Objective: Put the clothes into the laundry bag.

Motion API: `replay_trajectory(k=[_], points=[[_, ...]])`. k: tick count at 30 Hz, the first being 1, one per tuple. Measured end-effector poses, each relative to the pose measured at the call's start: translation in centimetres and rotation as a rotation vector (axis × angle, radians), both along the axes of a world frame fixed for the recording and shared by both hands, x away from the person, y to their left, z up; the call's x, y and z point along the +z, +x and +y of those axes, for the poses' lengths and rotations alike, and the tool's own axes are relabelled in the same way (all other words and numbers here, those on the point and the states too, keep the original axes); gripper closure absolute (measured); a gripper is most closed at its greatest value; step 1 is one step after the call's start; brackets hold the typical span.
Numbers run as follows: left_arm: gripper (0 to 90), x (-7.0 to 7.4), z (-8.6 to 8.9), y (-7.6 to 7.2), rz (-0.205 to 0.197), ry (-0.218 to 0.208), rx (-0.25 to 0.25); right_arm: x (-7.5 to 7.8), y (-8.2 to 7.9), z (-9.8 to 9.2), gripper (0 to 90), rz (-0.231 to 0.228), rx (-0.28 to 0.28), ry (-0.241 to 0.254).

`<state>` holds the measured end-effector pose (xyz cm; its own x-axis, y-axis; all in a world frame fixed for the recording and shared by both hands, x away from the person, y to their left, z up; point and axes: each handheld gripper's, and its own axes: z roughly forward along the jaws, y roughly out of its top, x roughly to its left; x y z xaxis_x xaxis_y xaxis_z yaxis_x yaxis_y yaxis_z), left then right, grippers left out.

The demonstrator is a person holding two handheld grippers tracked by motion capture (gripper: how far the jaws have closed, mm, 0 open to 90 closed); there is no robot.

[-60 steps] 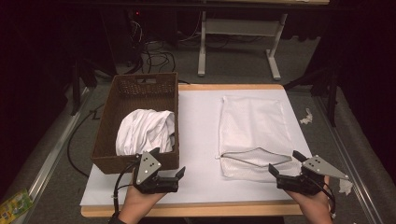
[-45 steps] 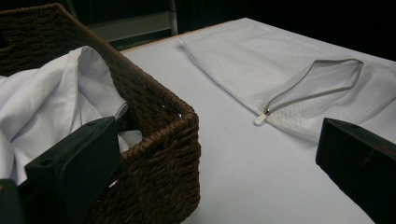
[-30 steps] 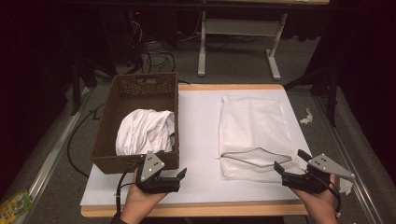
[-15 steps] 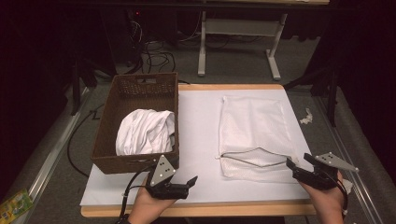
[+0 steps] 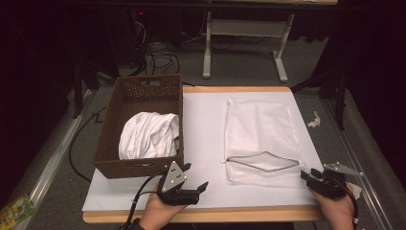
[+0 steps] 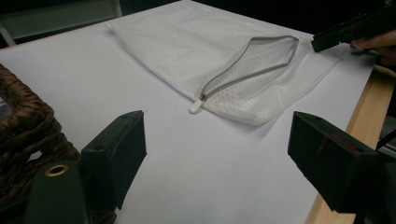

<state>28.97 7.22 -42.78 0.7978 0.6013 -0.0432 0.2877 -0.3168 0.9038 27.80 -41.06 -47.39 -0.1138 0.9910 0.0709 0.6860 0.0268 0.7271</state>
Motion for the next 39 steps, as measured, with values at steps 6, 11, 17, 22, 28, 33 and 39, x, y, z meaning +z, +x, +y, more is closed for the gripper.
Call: replay_trajectory(k=[6,11,17,22,28,33,39], points=[[19.5,-0.2,-0.2,0.2,0.02,0.0,-0.018,0.2,-0.1,0.5,88.7,0.031,0.057,-0.023],[19.6,-0.1,-0.4,0.2,0.017,-0.016,-0.016,0.3,-0.5,1.8,88.6,0.044,0.112,0.008],[19.7,0.0,-0.5,0.3,0.016,-0.019,-0.017,0.4,-0.9,3.6,81.2,0.057,0.176,0.019],[20.3,-0.1,-0.7,0.2,0.005,-0.008,-0.015,2.1,-1.4,3.5,61.8,-0.049,0.137,0.029],[20.3,-0.3,-0.8,0.2,0.004,-0.007,-0.019,3.0,1.6,2.8,58.5,-0.102,0.059,0.035],[20.3,-0.2,-0.6,0.1,-0.01,-0.013,-0.018,2.1,9.0,1.9,59.2,-0.062,-0.009,-0.036],[20.4,-0.2,-0.2,0.2,-0.019,-0.014,-0.015,0.6,14.8,0.7,57.2,0.008,-0.052,-0.024]])
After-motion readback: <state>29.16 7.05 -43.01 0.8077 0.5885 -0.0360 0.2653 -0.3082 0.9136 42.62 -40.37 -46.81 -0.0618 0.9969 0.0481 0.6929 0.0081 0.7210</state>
